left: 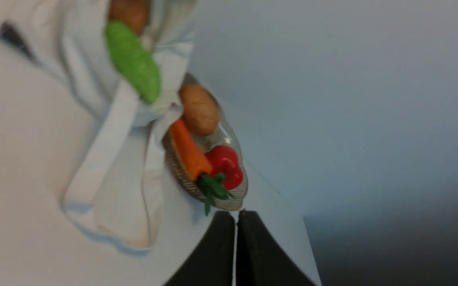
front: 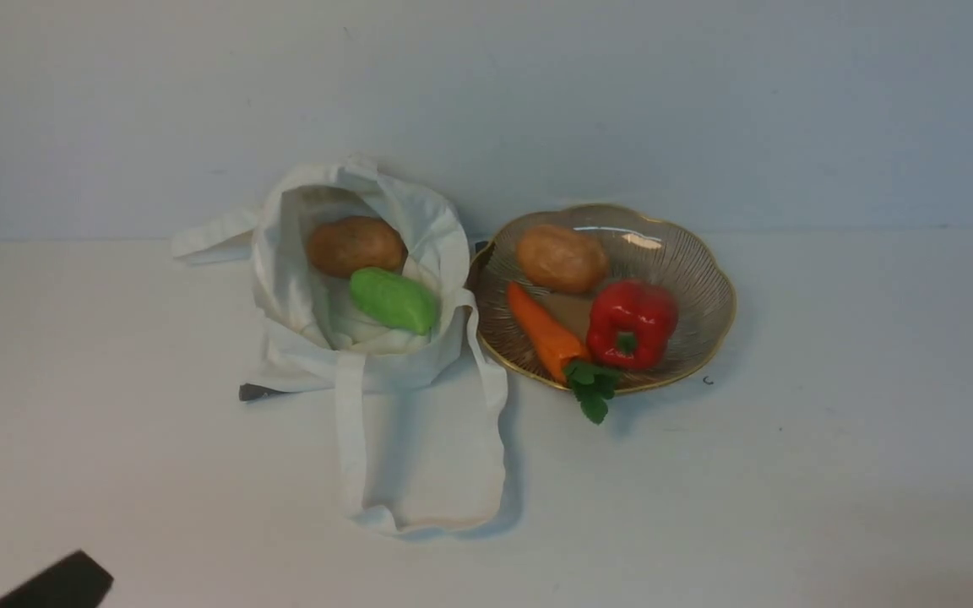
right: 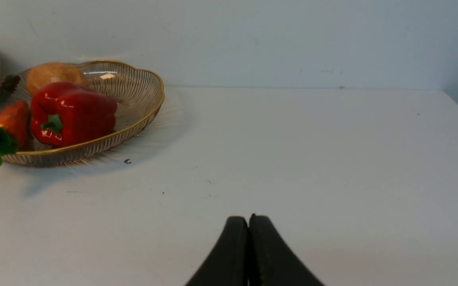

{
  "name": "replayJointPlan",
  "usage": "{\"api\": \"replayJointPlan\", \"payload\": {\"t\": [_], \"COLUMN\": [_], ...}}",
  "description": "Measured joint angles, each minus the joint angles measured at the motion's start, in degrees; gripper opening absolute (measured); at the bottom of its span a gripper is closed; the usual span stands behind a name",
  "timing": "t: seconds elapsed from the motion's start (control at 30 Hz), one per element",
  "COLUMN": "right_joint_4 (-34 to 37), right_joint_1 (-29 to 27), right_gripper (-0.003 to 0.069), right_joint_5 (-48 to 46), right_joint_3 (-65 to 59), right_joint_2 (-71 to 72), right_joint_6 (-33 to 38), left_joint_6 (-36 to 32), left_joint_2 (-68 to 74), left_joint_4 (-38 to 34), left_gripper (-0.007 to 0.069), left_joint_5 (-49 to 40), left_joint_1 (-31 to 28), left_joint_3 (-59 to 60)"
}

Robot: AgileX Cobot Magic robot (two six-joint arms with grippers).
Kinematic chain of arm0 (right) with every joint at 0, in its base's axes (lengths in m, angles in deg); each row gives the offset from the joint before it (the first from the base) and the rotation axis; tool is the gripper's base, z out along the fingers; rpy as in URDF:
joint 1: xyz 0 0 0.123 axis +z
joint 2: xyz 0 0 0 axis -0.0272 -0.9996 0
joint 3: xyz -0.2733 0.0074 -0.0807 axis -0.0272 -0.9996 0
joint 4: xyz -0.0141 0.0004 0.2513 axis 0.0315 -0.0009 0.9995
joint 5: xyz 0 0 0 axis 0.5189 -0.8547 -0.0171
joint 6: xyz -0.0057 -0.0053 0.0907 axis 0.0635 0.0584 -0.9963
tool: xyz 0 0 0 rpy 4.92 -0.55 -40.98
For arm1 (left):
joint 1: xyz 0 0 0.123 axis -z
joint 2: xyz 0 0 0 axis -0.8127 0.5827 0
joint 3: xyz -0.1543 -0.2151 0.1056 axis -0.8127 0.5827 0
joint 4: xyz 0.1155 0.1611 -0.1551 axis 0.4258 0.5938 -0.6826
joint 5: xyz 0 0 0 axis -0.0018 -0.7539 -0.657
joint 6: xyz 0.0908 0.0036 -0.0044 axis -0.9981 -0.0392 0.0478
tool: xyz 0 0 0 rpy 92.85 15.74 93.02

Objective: Take vegetables from cloth bag on white table place on plate.
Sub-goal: 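Reach into the cloth bag and grasp the green cucumber with the left gripper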

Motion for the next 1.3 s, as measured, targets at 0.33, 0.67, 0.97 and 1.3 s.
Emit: {"api": "replayJointPlan", "payload": {"t": [0.33,0.67,0.97,1.3], "right_joint_4": [-0.05,-0.05,-0.05,-0.05], "right_joint_1": [0.0,0.0,0.0,0.0], "right_gripper": [-0.0015,-0.0015,-0.0015,-0.0015], "right_joint_5": [0.0,0.0,0.0,0.0], "right_joint_3": [0.0,0.0,0.0,0.0], "right_joint_2": [0.0,0.0,0.0,0.0], "right_joint_6": [0.0,0.0,0.0,0.0], "left_joint_6": [-18.91,-12.95,13.5,28.38], "left_joint_2": [50.65,83.57,96.29,103.32], "left_joint_4": [17.12,25.6,41.16,42.36], "left_gripper": [-0.0005,-0.0005,-0.0005,0.0136], "left_joint_5": [-25.95,-29.51,-21.87,-8.33], "left_joint_1": [0.0,8.11,16.84,17.3], "left_joint_3": [-32.02,-56.96,-69.42,-69.69]}}
